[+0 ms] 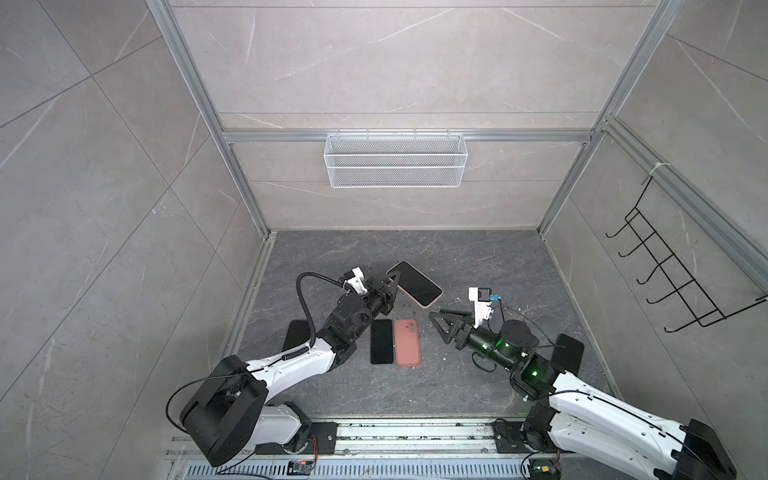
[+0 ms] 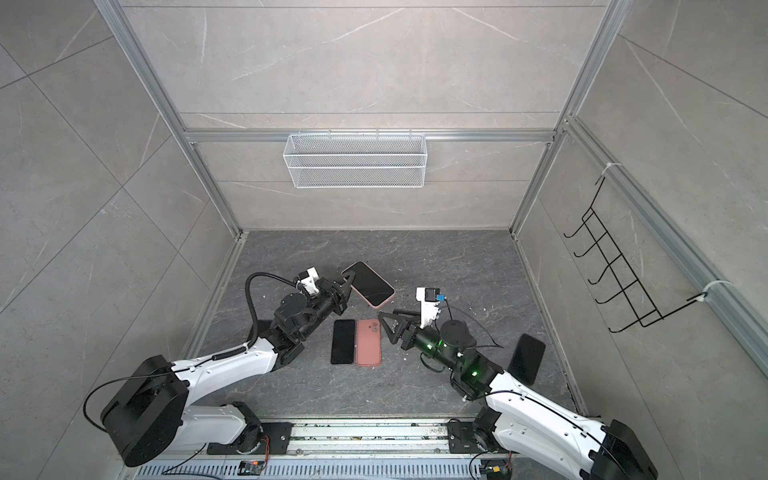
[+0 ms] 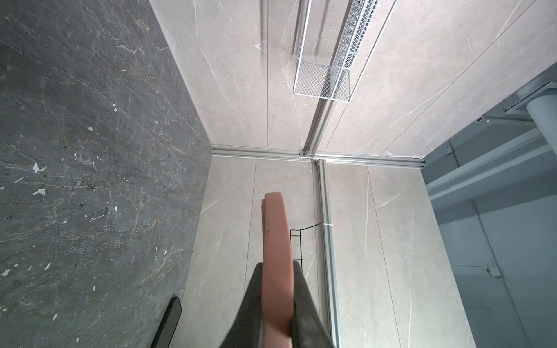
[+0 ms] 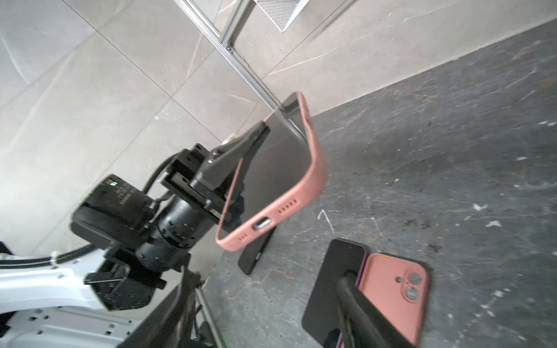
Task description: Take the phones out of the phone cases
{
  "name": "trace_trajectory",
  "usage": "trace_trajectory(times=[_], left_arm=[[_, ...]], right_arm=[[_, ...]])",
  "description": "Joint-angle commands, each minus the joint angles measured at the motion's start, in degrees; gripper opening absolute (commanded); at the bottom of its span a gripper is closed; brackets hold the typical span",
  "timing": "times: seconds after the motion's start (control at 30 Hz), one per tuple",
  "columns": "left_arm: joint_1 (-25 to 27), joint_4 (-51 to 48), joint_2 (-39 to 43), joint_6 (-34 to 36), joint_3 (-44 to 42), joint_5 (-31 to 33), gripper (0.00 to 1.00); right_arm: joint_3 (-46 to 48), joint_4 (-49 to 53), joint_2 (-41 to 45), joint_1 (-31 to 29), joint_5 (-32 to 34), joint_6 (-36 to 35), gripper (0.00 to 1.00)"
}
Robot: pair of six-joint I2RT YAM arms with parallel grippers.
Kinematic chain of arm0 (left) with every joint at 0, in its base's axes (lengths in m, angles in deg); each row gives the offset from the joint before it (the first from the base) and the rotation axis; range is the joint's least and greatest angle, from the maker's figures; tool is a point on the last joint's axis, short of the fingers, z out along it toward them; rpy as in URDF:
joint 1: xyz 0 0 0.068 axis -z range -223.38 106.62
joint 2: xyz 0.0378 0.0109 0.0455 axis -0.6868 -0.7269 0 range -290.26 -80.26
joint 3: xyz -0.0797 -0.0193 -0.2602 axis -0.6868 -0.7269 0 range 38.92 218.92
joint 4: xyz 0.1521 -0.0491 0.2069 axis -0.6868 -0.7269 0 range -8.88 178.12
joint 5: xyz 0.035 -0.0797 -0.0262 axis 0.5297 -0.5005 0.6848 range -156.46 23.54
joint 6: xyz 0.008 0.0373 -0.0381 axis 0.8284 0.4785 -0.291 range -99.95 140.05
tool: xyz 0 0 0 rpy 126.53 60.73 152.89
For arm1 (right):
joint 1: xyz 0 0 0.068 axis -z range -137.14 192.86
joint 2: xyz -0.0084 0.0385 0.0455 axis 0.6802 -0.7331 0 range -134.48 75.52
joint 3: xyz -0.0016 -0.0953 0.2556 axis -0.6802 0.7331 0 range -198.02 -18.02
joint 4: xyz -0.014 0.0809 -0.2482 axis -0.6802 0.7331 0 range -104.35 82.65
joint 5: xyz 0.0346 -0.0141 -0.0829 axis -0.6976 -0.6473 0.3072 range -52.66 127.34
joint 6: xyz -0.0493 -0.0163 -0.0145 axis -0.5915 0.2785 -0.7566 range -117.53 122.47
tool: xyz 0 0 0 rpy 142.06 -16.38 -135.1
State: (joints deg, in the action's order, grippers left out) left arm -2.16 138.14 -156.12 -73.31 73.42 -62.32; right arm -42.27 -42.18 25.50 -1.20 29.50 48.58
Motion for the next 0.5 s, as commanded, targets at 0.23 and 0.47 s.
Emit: trace_trajectory(times=[0.23, 0.47], left_arm=[[0.0, 10.5, 0.0, 0.7, -0.7, 0.7, 0.0], [0.0, 10.1, 1.3, 1.4, -1.5, 1.2, 0.0]], right_arm=[[-0.6, -21.4, -12.2, 0.4, -8.2, 17.3, 0.66], [0.1, -28.2, -15.5, 0.7, -8.1, 20.6, 0.49]])
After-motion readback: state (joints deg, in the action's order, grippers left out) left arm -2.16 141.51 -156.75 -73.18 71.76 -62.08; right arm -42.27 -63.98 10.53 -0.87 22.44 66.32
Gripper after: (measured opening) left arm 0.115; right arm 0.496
